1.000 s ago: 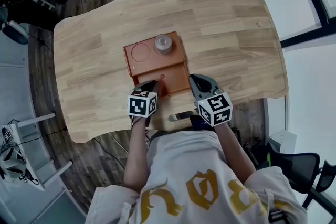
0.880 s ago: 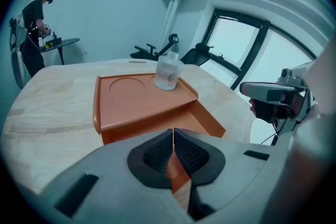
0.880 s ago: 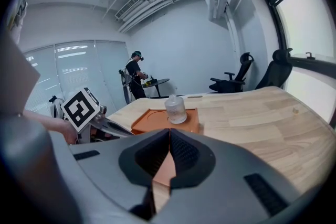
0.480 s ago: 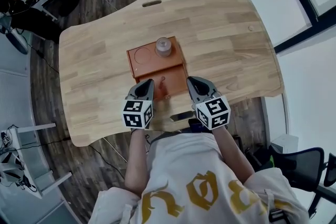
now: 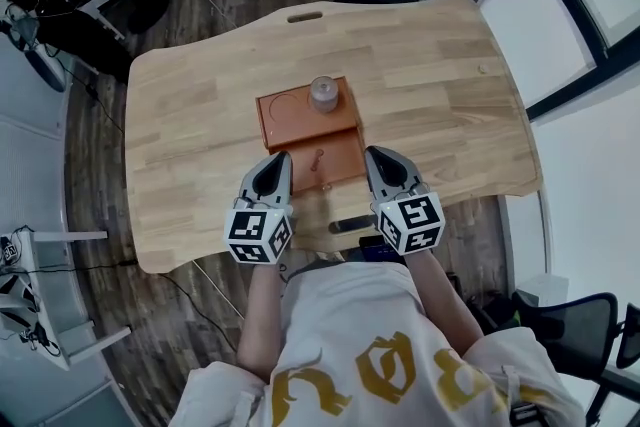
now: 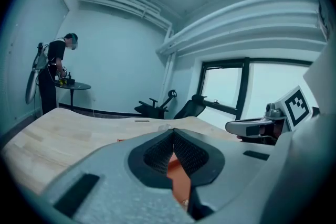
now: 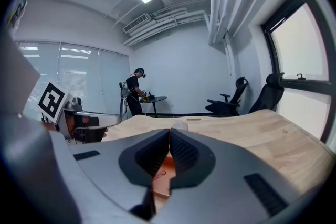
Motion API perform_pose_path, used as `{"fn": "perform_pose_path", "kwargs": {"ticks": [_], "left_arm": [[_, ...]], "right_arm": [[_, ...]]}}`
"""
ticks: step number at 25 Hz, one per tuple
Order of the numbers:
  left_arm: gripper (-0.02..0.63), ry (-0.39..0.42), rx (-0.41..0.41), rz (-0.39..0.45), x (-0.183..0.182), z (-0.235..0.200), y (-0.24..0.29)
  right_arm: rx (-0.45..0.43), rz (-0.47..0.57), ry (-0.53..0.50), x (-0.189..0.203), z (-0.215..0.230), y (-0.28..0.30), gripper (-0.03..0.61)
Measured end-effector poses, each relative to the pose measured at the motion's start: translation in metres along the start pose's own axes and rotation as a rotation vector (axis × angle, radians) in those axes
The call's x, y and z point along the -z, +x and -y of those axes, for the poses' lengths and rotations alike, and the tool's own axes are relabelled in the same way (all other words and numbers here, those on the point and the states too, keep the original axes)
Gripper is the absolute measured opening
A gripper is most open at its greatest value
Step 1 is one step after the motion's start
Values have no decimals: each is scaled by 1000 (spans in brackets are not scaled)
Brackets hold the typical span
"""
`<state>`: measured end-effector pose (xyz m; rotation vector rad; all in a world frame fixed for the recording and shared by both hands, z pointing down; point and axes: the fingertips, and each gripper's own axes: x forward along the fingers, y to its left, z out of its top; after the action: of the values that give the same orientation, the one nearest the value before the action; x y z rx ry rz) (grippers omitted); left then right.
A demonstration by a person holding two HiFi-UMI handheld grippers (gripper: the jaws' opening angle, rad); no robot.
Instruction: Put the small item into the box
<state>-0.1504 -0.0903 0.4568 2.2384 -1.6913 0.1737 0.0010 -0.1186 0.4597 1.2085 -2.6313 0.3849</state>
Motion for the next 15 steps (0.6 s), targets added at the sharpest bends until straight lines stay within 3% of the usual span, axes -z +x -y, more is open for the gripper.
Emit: {"fn": "perform_pose_path", "kwargs": {"ticks": [12, 15], "left_arm": [[9, -11, -1, 16, -6, 8, -16], [9, -7, -1, 13, -4, 10, -20]], "right_arm": [[-29, 21, 3, -3, -15, -16, 11], [-20, 18, -36, -3, -15, -19, 11]]}}
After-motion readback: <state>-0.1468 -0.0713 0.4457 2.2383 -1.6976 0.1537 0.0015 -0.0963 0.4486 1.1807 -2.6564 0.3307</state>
